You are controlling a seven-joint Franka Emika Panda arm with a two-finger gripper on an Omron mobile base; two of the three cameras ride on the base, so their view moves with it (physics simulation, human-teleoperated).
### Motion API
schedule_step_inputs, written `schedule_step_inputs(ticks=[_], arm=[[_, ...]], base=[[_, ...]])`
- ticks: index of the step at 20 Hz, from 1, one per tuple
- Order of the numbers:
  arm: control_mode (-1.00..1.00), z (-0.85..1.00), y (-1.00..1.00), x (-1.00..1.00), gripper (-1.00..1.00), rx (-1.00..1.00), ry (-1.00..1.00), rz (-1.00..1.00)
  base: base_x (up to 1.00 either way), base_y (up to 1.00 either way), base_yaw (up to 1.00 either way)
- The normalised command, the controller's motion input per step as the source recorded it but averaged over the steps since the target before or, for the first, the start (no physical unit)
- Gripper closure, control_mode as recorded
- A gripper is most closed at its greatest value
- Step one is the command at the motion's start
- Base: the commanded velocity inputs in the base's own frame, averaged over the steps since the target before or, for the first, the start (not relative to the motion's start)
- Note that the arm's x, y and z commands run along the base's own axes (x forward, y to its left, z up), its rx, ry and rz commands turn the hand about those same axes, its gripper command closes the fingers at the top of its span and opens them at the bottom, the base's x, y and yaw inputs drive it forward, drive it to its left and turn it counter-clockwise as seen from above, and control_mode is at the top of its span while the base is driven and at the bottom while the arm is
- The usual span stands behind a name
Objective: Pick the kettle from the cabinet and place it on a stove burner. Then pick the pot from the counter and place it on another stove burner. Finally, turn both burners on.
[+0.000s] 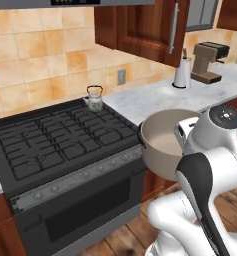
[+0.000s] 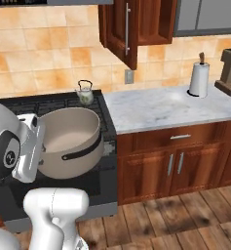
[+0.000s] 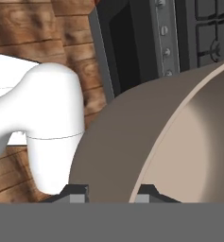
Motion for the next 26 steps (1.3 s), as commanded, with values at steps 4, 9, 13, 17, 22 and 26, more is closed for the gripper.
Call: schedule_step_inputs(ticks=[4, 9, 13, 17, 22, 26], arm=[[1.0, 0.0, 0.0, 0.0, 1.0, 0.0, 0.0, 0.0], [1.0, 0.0, 0.0, 0.0, 1.0, 0.0, 0.0, 0.0], [1.0, 0.0, 0.0, 0.0, 1.0, 0.0, 0.0, 0.0], [1.0, 0.0, 0.0, 0.0, 1.0, 0.0, 0.0, 0.0], [1.0, 0.0, 0.0, 0.0, 1.0, 0.0, 0.0, 0.0], [1.0, 0.0, 0.0, 0.0, 1.0, 0.0, 0.0, 0.0]], base=[[0.22, 0.49, -0.14], [0.31, 0.43, -0.07], [0.3, 0.5, -0.05], [0.12, 0.71, -0.02], [0.15, 0.57, 0.0], [0.31, 0.28, 0.0]])
